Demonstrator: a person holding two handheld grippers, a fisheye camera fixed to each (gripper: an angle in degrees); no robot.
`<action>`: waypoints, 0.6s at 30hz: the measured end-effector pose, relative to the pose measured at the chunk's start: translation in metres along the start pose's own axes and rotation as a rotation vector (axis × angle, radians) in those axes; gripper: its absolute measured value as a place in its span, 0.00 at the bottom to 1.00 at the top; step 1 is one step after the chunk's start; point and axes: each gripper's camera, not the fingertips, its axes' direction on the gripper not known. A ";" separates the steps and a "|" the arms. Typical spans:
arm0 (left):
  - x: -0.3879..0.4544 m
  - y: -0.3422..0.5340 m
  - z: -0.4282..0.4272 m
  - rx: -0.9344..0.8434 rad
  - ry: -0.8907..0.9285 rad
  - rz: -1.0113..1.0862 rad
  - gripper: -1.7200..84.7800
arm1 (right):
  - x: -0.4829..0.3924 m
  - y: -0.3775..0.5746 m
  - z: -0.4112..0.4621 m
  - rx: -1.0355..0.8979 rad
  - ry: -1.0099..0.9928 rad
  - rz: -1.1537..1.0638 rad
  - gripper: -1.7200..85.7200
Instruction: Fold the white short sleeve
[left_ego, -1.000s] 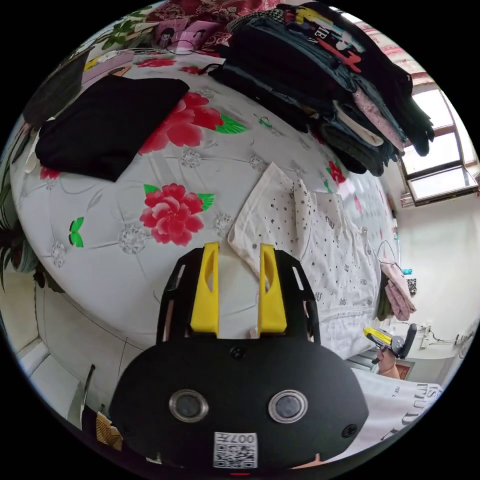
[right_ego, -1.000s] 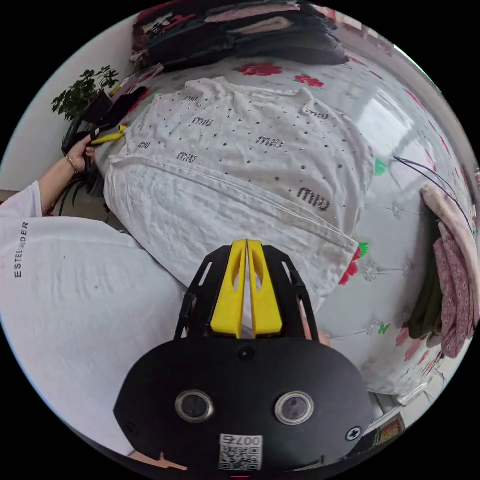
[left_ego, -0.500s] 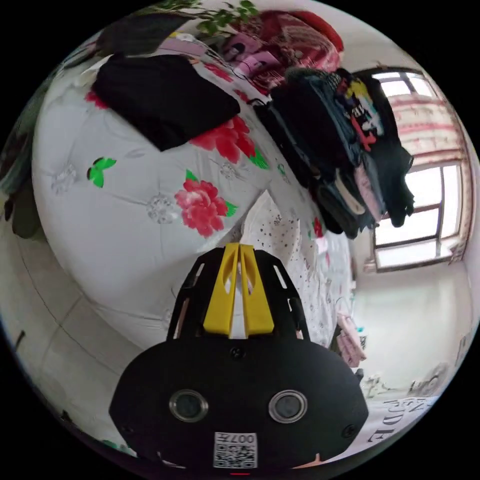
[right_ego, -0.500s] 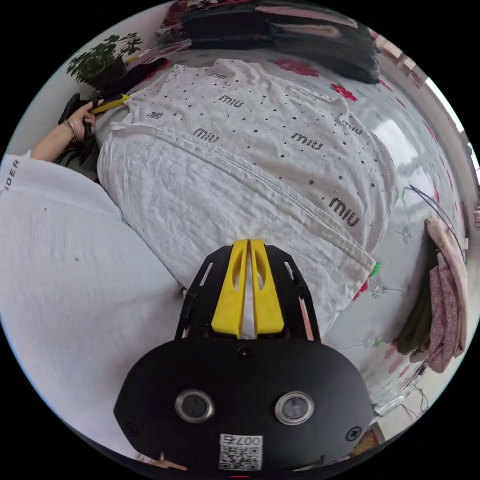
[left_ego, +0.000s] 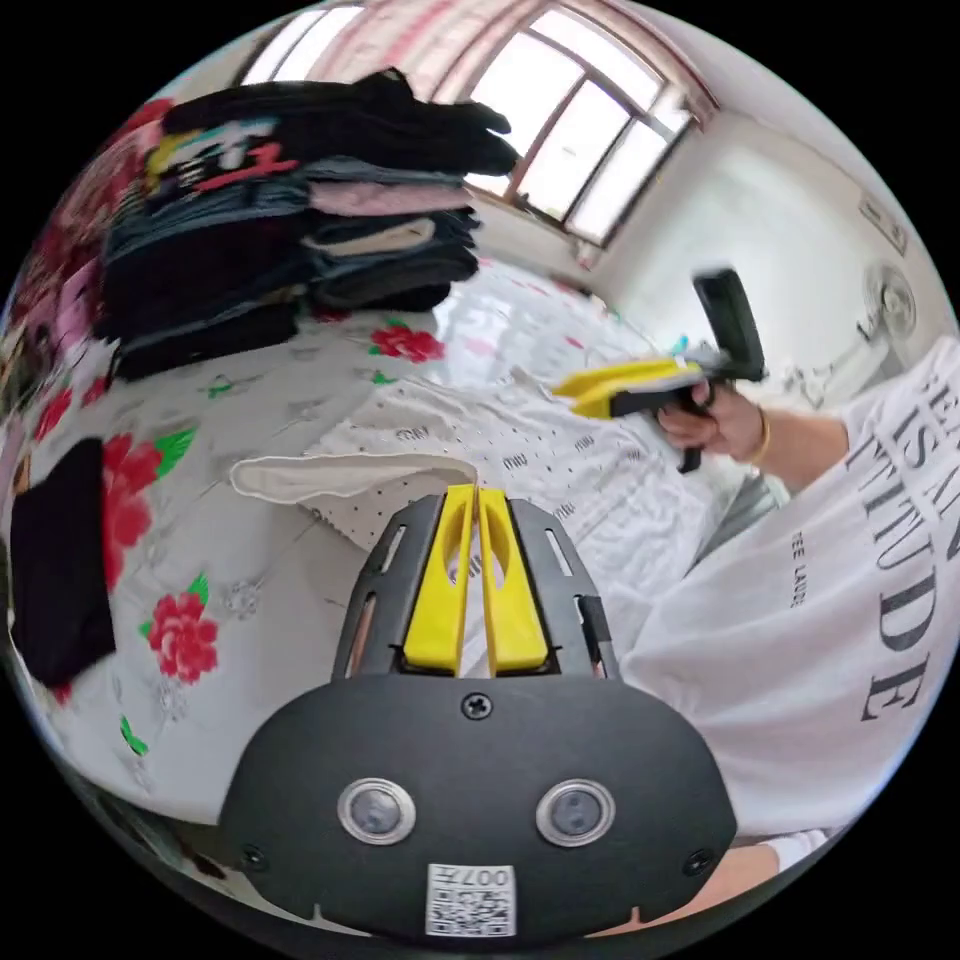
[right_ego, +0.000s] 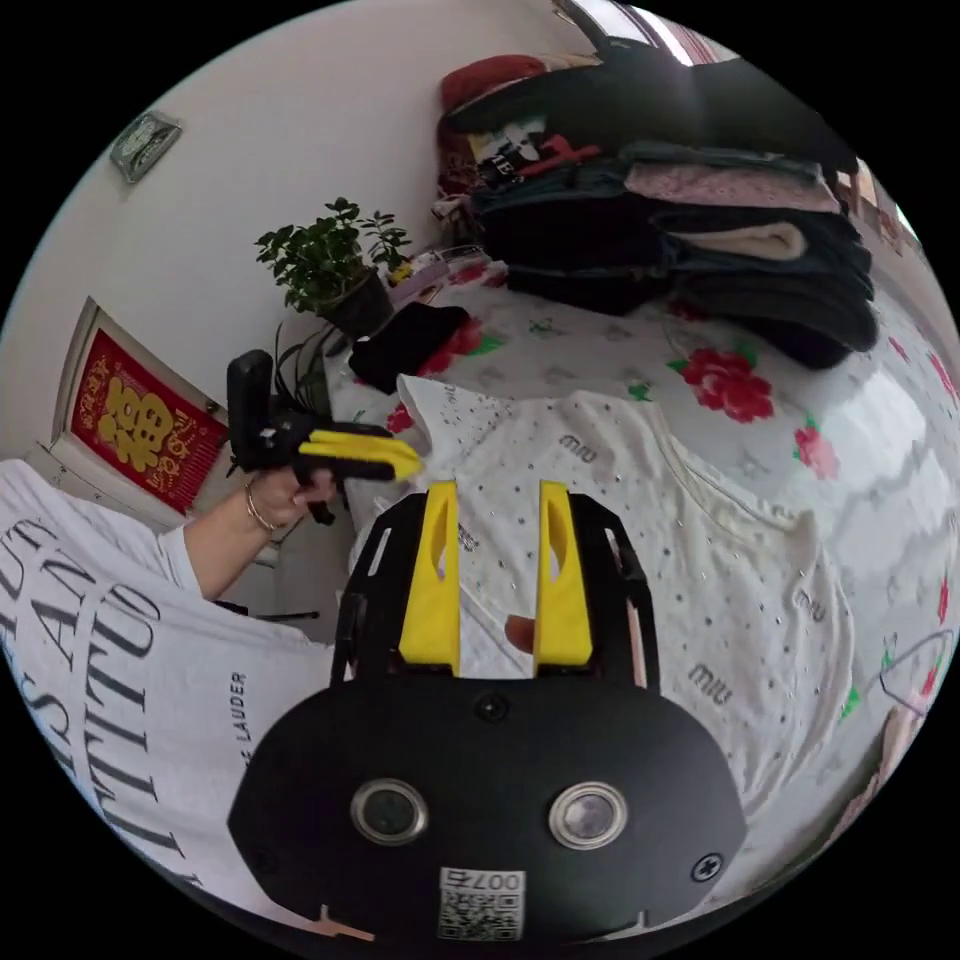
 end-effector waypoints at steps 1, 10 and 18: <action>0.008 0.000 0.012 -0.031 -0.005 0.030 0.01 | -0.005 -0.014 0.017 -0.012 -0.010 -0.022 0.12; 0.052 0.039 0.108 -0.190 -0.040 0.110 0.01 | -0.031 -0.026 0.128 -0.342 0.177 -0.230 0.14; 0.059 0.064 0.165 -0.253 -0.033 0.092 0.01 | -0.024 -0.002 0.119 -0.351 0.282 -0.270 0.05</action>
